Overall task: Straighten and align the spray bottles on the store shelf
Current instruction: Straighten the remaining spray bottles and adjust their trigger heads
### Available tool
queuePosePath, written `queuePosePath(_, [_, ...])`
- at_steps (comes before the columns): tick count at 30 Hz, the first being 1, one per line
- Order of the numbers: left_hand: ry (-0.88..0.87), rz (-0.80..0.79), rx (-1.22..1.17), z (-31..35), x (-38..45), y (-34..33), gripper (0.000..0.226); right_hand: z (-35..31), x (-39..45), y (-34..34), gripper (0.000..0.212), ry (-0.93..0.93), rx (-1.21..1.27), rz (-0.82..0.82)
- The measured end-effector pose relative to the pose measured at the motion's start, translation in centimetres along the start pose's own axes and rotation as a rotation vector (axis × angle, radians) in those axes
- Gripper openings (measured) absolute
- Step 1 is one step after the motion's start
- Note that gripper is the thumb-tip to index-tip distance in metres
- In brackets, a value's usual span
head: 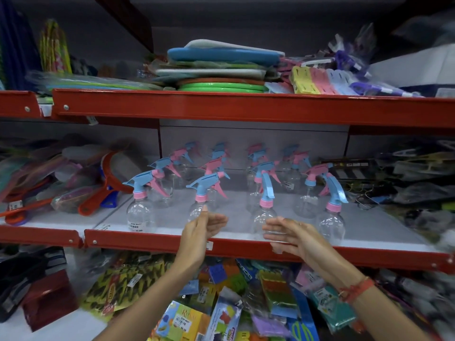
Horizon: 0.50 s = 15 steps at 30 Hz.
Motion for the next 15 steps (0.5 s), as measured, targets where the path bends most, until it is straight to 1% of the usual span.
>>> queuePosePath(3, [0.064,-0.042,-0.001,-0.6,0.9,-2.7,0.053,-0.8,-0.6,2.8,0.03,-0.032,-0.04,0.097])
queuePosePath(5, [0.118,-0.055,0.056,-1.2,1.2,-4.0,0.052,-0.8,-0.1,4.6,0.032,-0.037,-0.054,0.19])
queuePosePath(6, [0.156,-0.063,0.088,-1.6,1.2,-4.5,0.055,-0.7,0.4,5.1,0.034,-0.029,-0.059,0.22])
queuePosePath(7, [0.201,-0.077,0.109,-1.8,1.1,-5.2,0.065,-0.6,1.0,5.6,0.037,-0.019,-0.076,0.222])
queuePosePath(8, [0.249,-0.092,0.108,-1.8,0.9,-5.9,0.08,-0.4,1.7,5.8,0.041,-0.022,-0.108,0.192])
queuePosePath(10, [0.338,-0.09,0.074,-1.8,0.7,-6.8,0.117,0.0,3.3,5.3,0.055,-0.067,-0.161,0.075])
queuePosePath(11, [0.364,-0.092,0.06,-1.7,0.7,-7.4,0.124,0.2,3.9,4.9,0.064,-0.096,-0.163,0.021])
queuePosePath(13, [0.375,-0.104,0.032,-1.5,0.8,-8.3,0.115,0.5,4.9,4.1,0.074,-0.138,-0.13,-0.038])
queuePosePath(15, [0.396,-0.138,0.005,-1.6,1.0,-8.7,0.117,0.6,5.5,3.3,0.079,-0.158,-0.075,-0.069])
Point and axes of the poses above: each hand's wrist, its own x-axis towards the middle knuckle, its own y-axis out of the back of the hand, z = x × y, the point moved 5 cm from there along x, towards the middle knuckle, and after that the axes turned 15 degrees about -z, right-handed, at the moved point
